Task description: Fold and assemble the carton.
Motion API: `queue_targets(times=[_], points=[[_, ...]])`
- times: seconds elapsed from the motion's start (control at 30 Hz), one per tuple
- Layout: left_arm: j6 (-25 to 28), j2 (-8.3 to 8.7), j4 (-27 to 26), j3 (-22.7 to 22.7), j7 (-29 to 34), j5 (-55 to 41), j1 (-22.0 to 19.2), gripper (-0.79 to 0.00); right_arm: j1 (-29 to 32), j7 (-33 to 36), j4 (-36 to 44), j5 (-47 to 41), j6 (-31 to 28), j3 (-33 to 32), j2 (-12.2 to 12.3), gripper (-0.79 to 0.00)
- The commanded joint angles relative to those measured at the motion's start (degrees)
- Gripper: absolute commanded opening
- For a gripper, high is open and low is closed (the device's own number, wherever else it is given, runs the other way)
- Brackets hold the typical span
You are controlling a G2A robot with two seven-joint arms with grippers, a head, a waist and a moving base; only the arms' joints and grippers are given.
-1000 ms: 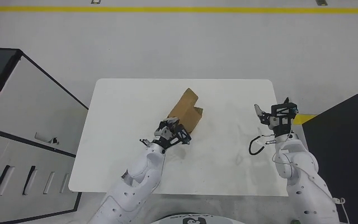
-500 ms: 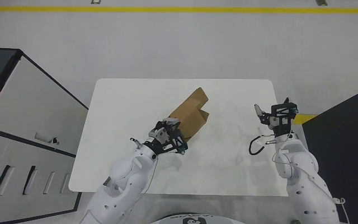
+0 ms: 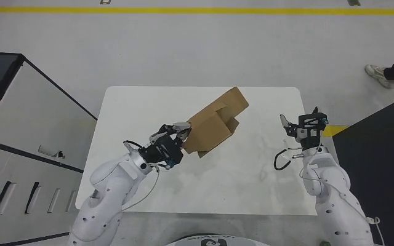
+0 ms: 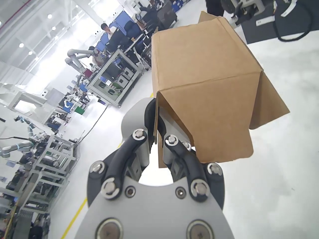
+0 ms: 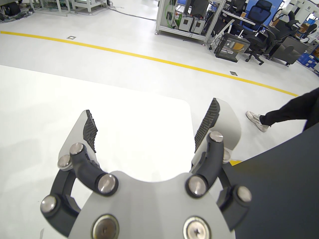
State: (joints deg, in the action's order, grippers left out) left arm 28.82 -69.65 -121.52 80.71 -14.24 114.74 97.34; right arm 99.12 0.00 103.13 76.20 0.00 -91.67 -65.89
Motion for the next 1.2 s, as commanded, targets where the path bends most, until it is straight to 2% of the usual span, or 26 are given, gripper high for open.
queue_targets(times=[0.0, 0.27, 0.5, 0.67, 1.0, 1.17], points=[[0.15, 0.07, -0.33, 0.24, -0.09, 0.65, -0.08, -0.785, 0.0, 0.0, 0.0, 0.0, 0.0, 0.0, 0.0, 0.0], [0.15, 0.14, -0.8, -0.06, -1.09, 0.01, -0.23, -0.785, 0.0, 0.0, 0.0, 0.0, 0.0, 0.0, 0.0, 0.0], [5.27, 0.85, -2.41, 1.38, -11.55, -6.69, -1.74, -0.785, 0.0, 0.0, 0.0, 0.0, 0.0, 0.0, 0.0, 0.0], [8.75, 1.16, -1.95, 2.43, -14.8, -13.69, -3.1, -0.785, 0.0, 0.0, 0.0, 0.0, 0.0, 0.0, 0.0, 0.0], [8.27, 1.24, -1.84, 2.5, -13.59, -14.05, -3.5, -0.785, 0.0, 0.0, 0.0, 0.0, 0.0, 0.0, 0.0, 0.0], [11.51, 1.01, 0.21, 0.09, -8.08, -25.91, -4.13, -0.785, 0.0, 0.0, 0.0, 0.0, 0.0, 0.0, 0.0, 0.0]])
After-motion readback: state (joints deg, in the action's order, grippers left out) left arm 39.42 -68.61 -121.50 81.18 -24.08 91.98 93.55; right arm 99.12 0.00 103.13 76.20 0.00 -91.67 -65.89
